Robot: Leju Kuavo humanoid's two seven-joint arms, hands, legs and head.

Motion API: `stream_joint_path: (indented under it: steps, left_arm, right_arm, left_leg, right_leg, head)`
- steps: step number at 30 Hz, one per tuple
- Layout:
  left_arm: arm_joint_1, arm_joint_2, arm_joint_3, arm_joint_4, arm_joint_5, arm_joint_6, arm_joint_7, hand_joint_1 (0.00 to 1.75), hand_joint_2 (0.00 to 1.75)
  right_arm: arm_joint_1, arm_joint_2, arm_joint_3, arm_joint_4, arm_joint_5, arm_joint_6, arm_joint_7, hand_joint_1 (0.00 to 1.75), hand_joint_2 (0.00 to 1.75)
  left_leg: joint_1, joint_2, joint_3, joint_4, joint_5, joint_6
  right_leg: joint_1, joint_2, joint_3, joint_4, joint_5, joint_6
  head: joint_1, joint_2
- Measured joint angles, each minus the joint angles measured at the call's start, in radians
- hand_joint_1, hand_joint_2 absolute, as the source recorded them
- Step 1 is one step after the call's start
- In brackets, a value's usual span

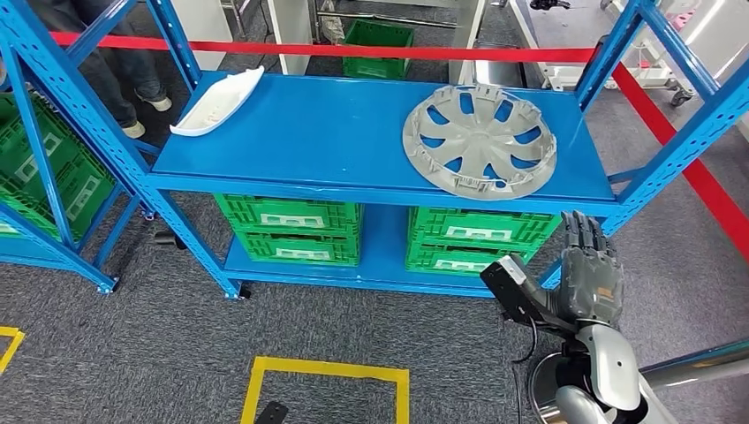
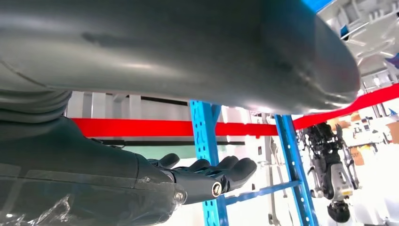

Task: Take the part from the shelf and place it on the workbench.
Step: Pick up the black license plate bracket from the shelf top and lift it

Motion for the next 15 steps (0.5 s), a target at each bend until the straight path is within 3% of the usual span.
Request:
stream_joint_path:
  steps: [1, 2, 3, 5, 6, 7, 9, 12, 13, 15]
  left_arm:
    - [0.001, 0.000, 0.000, 0.000, 0.000, 0.000, 0.000, 0.00, 0.00]
    - [0.002, 0.000, 0.000, 0.000, 0.000, 0.000, 0.000, 0.00, 0.00]
    - [0.002, 0.000, 0.000, 0.000, 0.000, 0.000, 0.000, 0.00, 0.00]
    - [0.003, -0.001, 0.000, 0.000, 0.000, 0.000, 0.000, 0.00, 0.00]
    - [0.002, -0.002, 0.000, 0.000, 0.000, 0.000, 0.000, 0.00, 0.00]
    - [0.002, -0.002, 0.000, 0.000, 0.000, 0.000, 0.000, 0.00, 0.00]
    - [0.002, -0.004, 0.000, 0.000, 0.000, -0.001, 0.000, 0.00, 0.00]
    - [0.001, -0.002, 0.000, 0.000, 0.000, -0.001, 0.000, 0.00, 0.00]
    - [0.001, -0.001, 0.000, 0.000, 0.000, -0.001, 0.000, 0.00, 0.00]
    - [0.002, -0.001, 0.000, 0.000, 0.000, -0.002, 0.000, 0.00, 0.00]
  right_arm:
    - [0.001, 0.000, 0.000, 0.000, 0.000, 0.000, 0.000, 0.00, 0.00]
    - [0.002, 0.000, 0.000, 0.000, -0.001, 0.000, 0.000, 0.00, 0.00]
    - [0.003, 0.000, 0.000, 0.000, -0.001, 0.000, 0.000, 0.00, 0.00]
    - [0.002, 0.000, 0.000, 0.000, -0.001, 0.000, 0.000, 0.00, 0.00]
    - [0.001, 0.000, 0.000, 0.000, -0.001, 0.000, 0.000, 0.00, 0.00]
    - [0.000, 0.000, 0.000, 0.000, -0.001, 0.000, 0.000, 0.00, 0.00]
    - [-0.001, 0.000, 0.000, 0.000, -0.001, 0.001, 0.000, 0.00, 0.00]
    - [-0.001, 0.001, 0.000, 0.000, -0.001, 0.001, 0.000, 0.00, 0.00]
    - [-0.001, 0.001, 0.000, 0.000, -0.001, 0.001, 0.001, 0.00, 0.00]
    - [-0.001, 0.001, 0.000, 0.000, -0.001, 0.002, 0.001, 0.00, 0.00]
  left_leg:
    - [-0.004, 0.000, 0.002, 0.000, -0.002, 0.003]
    - [-0.009, 0.000, 0.005, 0.000, -0.005, 0.007]
    - [-0.014, 0.000, 0.010, 0.000, -0.008, 0.009]
    - [-0.021, -0.002, 0.023, 0.000, -0.016, 0.012]
    - [-0.025, -0.003, 0.027, 0.001, -0.020, 0.010]
    - [-0.026, -0.003, 0.028, 0.001, -0.022, 0.008]
    - [-0.027, -0.002, 0.026, 0.001, -0.025, -0.001]
    - [-0.026, 0.000, 0.026, 0.012, -0.041, -0.019]
    - [-0.024, 0.000, 0.015, 0.043, -0.059, -0.027]
    - [-0.014, 0.001, -0.040, 0.160, -0.109, -0.042]
  right_leg:
    - [0.002, 0.000, -0.034, 0.058, -0.014, -0.003]
    - [0.005, 0.000, -0.055, 0.087, -0.011, -0.007]
    - [0.008, 0.000, -0.057, 0.074, 0.015, -0.013]
    - [0.019, 0.000, -0.015, -0.039, 0.097, -0.033]
    - [0.025, -0.001, 0.011, -0.100, 0.126, -0.043]
    - [0.029, -0.002, 0.030, -0.145, 0.138, -0.049]
    - [0.035, -0.001, 0.044, -0.177, 0.133, -0.054]
    - [0.026, 0.000, 0.062, -0.201, 0.133, -0.059]
    - [0.021, -0.002, 0.072, -0.209, 0.134, -0.061]
    - [0.016, -0.003, 0.084, -0.215, 0.131, -0.064]
  head:
    - [0.004, 0.000]
    - [0.006, 0.000]
    - [0.007, 0.000]
    - [0.009, 0.000]
    - [0.009, 0.000]
    - [0.009, 0.000]
    - [0.009, 0.000]
    - [0.006, 0.000]
    - [0.002, 0.000]
    - [-0.005, 0.000]
